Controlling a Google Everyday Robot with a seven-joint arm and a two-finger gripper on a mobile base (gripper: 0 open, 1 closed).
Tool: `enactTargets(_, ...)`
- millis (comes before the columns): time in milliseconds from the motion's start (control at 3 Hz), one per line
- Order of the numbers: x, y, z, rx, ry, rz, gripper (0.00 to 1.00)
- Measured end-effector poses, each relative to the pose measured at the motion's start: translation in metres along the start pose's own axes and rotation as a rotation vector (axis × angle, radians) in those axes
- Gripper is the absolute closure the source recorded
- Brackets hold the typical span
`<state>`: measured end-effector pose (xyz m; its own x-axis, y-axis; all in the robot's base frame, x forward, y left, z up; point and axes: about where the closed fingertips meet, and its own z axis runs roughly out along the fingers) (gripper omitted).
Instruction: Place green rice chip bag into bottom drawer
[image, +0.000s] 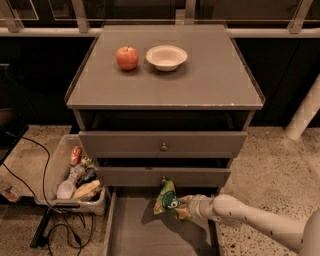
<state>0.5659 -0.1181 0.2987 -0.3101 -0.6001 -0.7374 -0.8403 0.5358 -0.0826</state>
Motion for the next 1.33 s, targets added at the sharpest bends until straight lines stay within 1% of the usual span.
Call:
enactTargets(333,0.005,0.009,0.01,-0.022,0.013,0.0,1.0)
enactTargets(667,0.035,0.033,0.04,-0.063,0.064,0.032,1.0)
enactTargets(1000,0.059,0.049,0.06,-0.08,0.105,0.047,1.0)
enactTargets(1333,0.076,0.058,0.072,-0.079,0.132,0.057,1.0)
